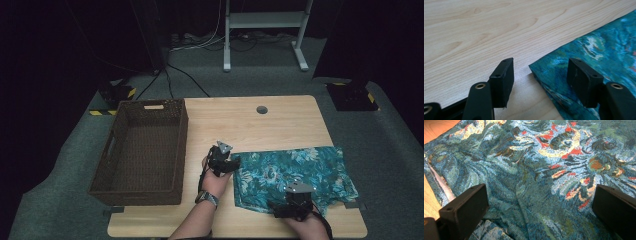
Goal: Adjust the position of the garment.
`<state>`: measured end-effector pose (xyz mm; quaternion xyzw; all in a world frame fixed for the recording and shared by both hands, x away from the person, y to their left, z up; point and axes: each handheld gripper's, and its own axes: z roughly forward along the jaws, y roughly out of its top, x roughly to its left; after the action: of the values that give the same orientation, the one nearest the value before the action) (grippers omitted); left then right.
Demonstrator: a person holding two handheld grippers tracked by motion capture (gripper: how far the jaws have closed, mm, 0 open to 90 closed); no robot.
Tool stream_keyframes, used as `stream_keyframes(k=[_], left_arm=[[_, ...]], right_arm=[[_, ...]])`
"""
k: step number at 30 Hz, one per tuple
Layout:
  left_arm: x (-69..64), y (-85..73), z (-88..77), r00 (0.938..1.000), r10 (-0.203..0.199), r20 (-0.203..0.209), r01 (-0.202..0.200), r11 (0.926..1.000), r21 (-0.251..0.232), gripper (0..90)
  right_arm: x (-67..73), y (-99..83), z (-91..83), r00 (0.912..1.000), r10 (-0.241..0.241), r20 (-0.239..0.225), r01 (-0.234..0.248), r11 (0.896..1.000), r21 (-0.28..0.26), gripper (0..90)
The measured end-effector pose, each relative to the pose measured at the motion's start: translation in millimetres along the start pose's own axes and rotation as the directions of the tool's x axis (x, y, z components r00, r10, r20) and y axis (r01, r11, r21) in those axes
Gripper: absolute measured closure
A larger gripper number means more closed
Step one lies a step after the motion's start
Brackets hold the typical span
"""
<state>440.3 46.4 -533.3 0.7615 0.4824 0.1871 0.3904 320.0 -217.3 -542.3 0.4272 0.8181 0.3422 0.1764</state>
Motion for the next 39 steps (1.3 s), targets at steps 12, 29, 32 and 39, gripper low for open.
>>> stream_keyframes(k=[12, 29, 32, 39], left_arm=[[-7.5, -1.7, 9.9, 0.9997, 0.025, -0.006, -0.025, 0.9996, 0.016, 39.6], [-14.0, -2.5, 9.9, 0.9997, 0.017, -0.016, -0.017, 0.9998, 0.005, 69.6], [-13.9, -3.0, 9.4, 0.9999, 0.009, -0.008, -0.009, 1.0, 0.003, 74.8], [-14.7, -3.2, 9.3, 0.9999, 0.017, -0.002, -0.017, 0.9999, 0.004, 81.2]], right_arm=[[0.2, 0.0, 0.0, 1.0, -0.002, 0.001, 0.002, 1.0, 0.001, 0.2], [0.3, -0.1, -0.1, 1.0, -0.004, 0.002, 0.004, 1.0, 0.001, 0.3], [0.7, -0.4, -0.8, 1.0, -0.01, 0.002, 0.01, 1.0, -0.007, 1.6], [4.4, -2.0, -4.4, 1.0, -0.009, -0.004, 0.009, 0.999, -0.047, 3.6]])
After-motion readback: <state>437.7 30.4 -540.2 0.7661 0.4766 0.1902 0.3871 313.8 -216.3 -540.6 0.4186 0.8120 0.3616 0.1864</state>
